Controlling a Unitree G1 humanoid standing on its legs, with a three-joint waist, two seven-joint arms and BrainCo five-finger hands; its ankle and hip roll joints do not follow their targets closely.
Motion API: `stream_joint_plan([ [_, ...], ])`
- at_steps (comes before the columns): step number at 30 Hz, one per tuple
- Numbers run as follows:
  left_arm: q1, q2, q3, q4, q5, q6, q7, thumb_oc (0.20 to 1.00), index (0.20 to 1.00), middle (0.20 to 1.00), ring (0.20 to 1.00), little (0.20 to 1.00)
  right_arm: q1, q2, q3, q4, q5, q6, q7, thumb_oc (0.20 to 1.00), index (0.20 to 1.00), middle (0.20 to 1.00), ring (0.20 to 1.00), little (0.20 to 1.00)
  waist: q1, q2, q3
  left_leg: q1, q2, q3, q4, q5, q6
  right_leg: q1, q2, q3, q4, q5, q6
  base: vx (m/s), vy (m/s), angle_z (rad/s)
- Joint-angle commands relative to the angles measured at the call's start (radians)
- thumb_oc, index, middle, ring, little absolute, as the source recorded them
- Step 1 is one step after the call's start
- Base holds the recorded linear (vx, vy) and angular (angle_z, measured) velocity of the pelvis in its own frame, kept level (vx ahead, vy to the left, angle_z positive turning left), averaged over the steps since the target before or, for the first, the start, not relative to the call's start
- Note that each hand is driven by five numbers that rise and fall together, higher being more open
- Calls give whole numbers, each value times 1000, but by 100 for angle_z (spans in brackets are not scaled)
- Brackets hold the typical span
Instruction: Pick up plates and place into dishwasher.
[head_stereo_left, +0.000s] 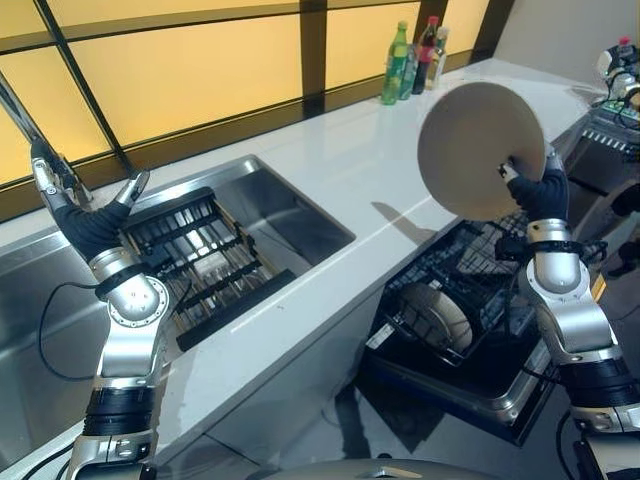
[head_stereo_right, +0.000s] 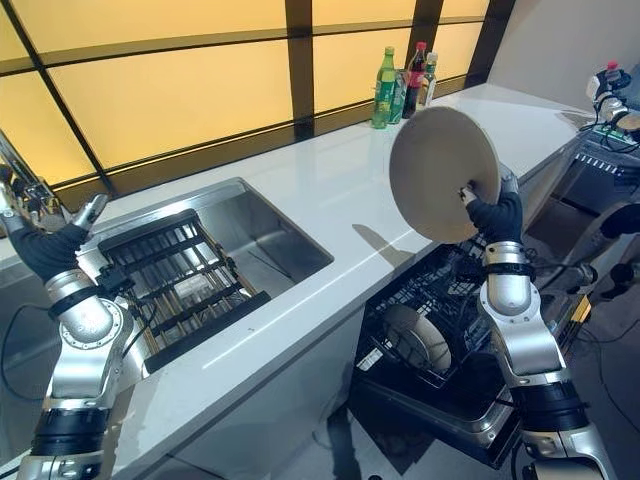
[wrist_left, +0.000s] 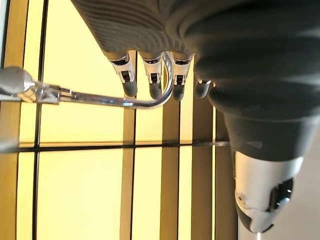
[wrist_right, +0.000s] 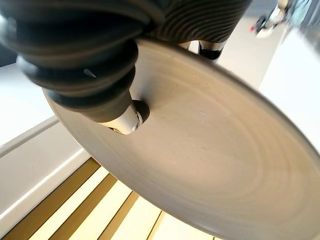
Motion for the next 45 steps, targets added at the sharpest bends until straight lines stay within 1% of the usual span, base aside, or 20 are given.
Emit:
stream_joint_plan([
  [1, 24, 89, 63, 56, -10, -74, -17, 1000, 1000, 1000, 1000, 1000, 13, -38, -99, -11, -21, -113, -30, 200, 200, 200, 200, 200, -33, -13, -3, -103, -79, -78, 112, -20, 91, -41, 0, 35, 212, -56, 14, 40, -164, -15],
  [3, 24, 91, 72, 72, -6, -72, -27, 1000, 1000, 1000, 1000, 1000, 38, -36, -114, 8, -23, -115, -29, 200, 200, 200, 200, 200, -42, -20, 5, -101, -77, -85, 113, -24, 83, -43, -33, 60, 163, -20, 33, 81, -261, -8],
  [5, 6, 109, 72, 97, 5, -61, -39, 1000, 1000, 1000, 1000, 1000, 44, -30, -119, 26, -16, -113, -46, 200, 200, 200, 200, 200, -61, -27, 14, -81, -55, -79, 110, -48, 67, -62, -72, 105, 111, 37, 61, 124, -372, -6],
  [7, -15, 133, 62, 117, 3, -47, -44, 1000, 1000, 1000, 1000, 1000, 41, -24, -124, 48, -8, -108, -61, 200, 200, 200, 200, 200, -77, -29, 19, -65, -28, -72, 106, -68, 52, -86, -89, 142, 72, 80, 78, 101, -382, 7],
  [8, -23, 145, 57, 124, 5, -41, -42, 1000, 1000, 1000, 1000, 1000, 39, -21, -125, 64, -4, -109, -67, 200, 200, 200, 200, 200, -84, -30, 21, -58, -13, -67, 105, -77, 46, -100, -89, 156, 71, 94, 85, 75, -347, 21],
  [10, -14, 148, 68, 115, 11, -33, -45, 1000, 1000, 1000, 1000, 1000, 54, -22, -145, 82, 14, -112, -65, 200, 200, 200, 200, 200, -78, -29, 15, -67, 9, -65, 105, -77, 37, -79, -78, 151, 45, 56, 92, 26, -308, 11],
  [12, 23, 146, 86, 96, 3, -22, -53, 1000, 1000, 1000, 1000, 1000, 79, -24, -173, 83, 18, -95, -46, 200, 200, 200, 200, 200, -71, -28, 5, -76, 28, -64, 109, -69, 21, -50, -65, 135, 25, 36, 88, 42, -275, 7],
  [14, 54, 141, 114, 86, 6, -13, -79, 1000, 1000, 1000, 1000, 1000, 94, -38, -186, 85, 5, -68, -34, 200, 200, 200, 200, 200, -69, -29, -2, -77, 55, -55, 104, -48, 3, -35, -51, 123, 20, 22, 74, 73, -222, 7],
  [17, 74, 141, 126, 88, -2, -6, -101, 1000, 1000, 1000, 1000, 1000, 94, -49, -184, 104, -11, -45, -40, 200, 200, 200, 200, 200, -67, -22, -5, -85, 100, -52, 107, -31, -19, -20, -31, 104, 14, -1, 52, 82, -197, 11],
  [18, 80, 138, 126, 90, 1, -10, -105, 1000, 1000, 1000, 1000, 1000, 96, -48, -184, 114, -19, -42, -42, 200, 200, 200, 200, 200, -65, -18, -3, -86, 117, -50, 109, -31, -25, -13, -23, 96, 13, -13, 46, 43, -178, 15],
  [21, 84, 138, 121, 89, 9, -6, -106, 1000, 1000, 1000, 1000, 1000, 94, -51, -179, 132, -45, -31, -52, 200, 200, 200, 200, 200, -63, -8, 9, -109, 152, -55, 117, -2, -44, -17, -6, 76, 18, -19, 26, 6, -152, 13],
  [24, 86, 149, 117, 92, 8, -4, -92, 1000, 1000, 1000, 1000, 1000, 91, -67, -177, 141, -51, -39, -49, 200, 200, 200, 200, 200, -61, 7, 22, -125, 178, -64, 110, 15, -59, -24, 7, 59, 20, -34, 17, -1, -140, 19],
  [26, 79, 146, 114, 109, 14, -14, -76, 1000, 1000, 1000, 1000, 1000, 84, -77, -166, 157, -75, -41, -42, 200, 200, 200, 200, 200, -64, 17, 33, -144, 192, -67, 110, 29, -71, -43, 14, 53, 32, -41, 12, -68, -122, 12],
  [28, 68, 148, 109, 121, 20, -21, -65, 1000, 1000, 1000, 1000, 1000, 69, -89, -149, 167, -110, -35, -48, 200, 200, 200, 200, 200, -69, 28, 47, -168, 200, -71, 114, 42, -79, -68, 20, 52, 46, -45, 7, -137, -82, 5],
  [31, 29, 156, 87, 140, 28, -29, -31, 1000, 1000, 1000, 1000, 1000, 28, -117, -121, 192, -113, -22, -75, 200, 200, 200, 200, 200, -82, 50, 82, -209, 205, -74, 120, 58, -87, -117, 26, 54, 70, -50, 0, -214, -35, 3],
  [32, 14, 159, 82, 147, 31, -33, -19, 1000, 1000, 1000, 1000, 1000, 10, -126, -116, 211, -124, -16, -93, 200, 200, 200, 200, 200, -87, 57, 95, -219, 204, -73, 119, 62, -89, -132, 26, 56, 74, -50, -1, -192, -12, 3],
  [33, 1, 162, 77, 154, 32, -35, -4, 1000, 1000, 1000, 1000, 1000, -5, -135, -111, 229, -137, -14, -112, 200, 200, 200, 200, 200, -92, 65, 104, -219, 206, -70, 113, 53, -90, -138, 27, 56, 76, -62, -1, -167, -10, 4],
  [38, -23, 167, 73, 166, 32, -44, 55, 1000, 1000, 1000, 1000, 1000, -34, -179, -127, 272, -149, 3, -190, 200, 200, 200, 200, 200, -128, 102, 156, -240, 200, -48, 96, 71, -95, -189, 28, 74, 94, -63, -7, -152, 42, 5],
  [42, -5, 153, 79, 158, 32, -52, 70, 1000, 1000, 1000, 1000, 1000, -6, -200, -165, 286, -148, -6, -174, 200, 200, 200, 200, 200, -149, 125, 175, -246, 192, -32, 91, 78, -96, -202, 25, 89, 96, -65, -9, -31, 68, -6],
  [45, -7, 145, 73, 152, 34, -48, 70, 1000, 1000, 1000, 1000, 1000, -16, -224, -162, 304, -164, -7, -151, 200, 200, 200, 200, 200, -158, 137, 189, -253, 189, -21, 92, 82, -99, -210, 21, 99, 95, -67, -11, -19, 56, -12],
])
